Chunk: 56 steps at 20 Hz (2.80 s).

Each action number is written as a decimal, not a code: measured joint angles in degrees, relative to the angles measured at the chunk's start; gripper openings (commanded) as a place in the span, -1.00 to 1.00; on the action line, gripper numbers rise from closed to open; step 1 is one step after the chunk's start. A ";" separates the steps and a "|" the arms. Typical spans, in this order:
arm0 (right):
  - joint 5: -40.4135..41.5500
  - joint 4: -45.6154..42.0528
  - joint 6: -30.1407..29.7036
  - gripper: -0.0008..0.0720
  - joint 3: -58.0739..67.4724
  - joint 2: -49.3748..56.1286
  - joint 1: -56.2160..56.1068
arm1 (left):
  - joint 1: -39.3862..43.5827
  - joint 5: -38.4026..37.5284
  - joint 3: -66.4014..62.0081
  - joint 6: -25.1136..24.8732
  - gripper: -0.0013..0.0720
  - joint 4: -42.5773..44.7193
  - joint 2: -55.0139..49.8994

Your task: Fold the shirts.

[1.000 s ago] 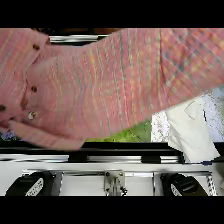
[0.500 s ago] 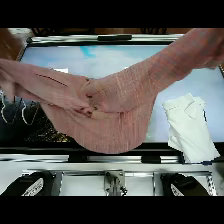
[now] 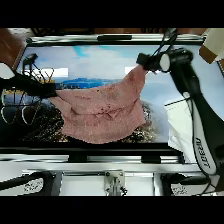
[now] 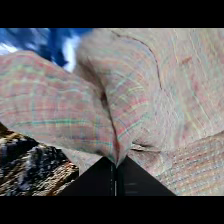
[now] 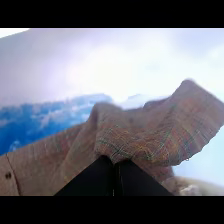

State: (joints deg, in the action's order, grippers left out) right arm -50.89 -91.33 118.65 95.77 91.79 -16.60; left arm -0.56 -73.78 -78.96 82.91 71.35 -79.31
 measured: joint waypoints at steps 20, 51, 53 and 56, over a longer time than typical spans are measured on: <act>-33.77 1.88 -18.14 0.78 -12.94 -16.55 2.71 | -6.19 -12.11 14.60 2.21 0.81 4.22 4.48; -17.20 0.13 -19.02 -0.83 -19.15 -0.76 4.07 | 3.63 3.26 38.42 -9.73 -0.89 -20.50 6.60; -18.01 -6.38 -19.32 -0.83 -13.44 -0.85 5.20 | 10.99 3.54 38.23 -10.51 -0.89 -25.77 6.60; -17.44 -12.24 -19.41 -0.83 -6.29 -0.90 7.85 | 24.65 9.68 37.11 -11.19 -0.89 -36.06 6.51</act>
State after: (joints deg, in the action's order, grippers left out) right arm -68.34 -103.57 99.24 89.47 90.89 -8.75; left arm 24.10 -64.10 -41.85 71.72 35.29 -72.79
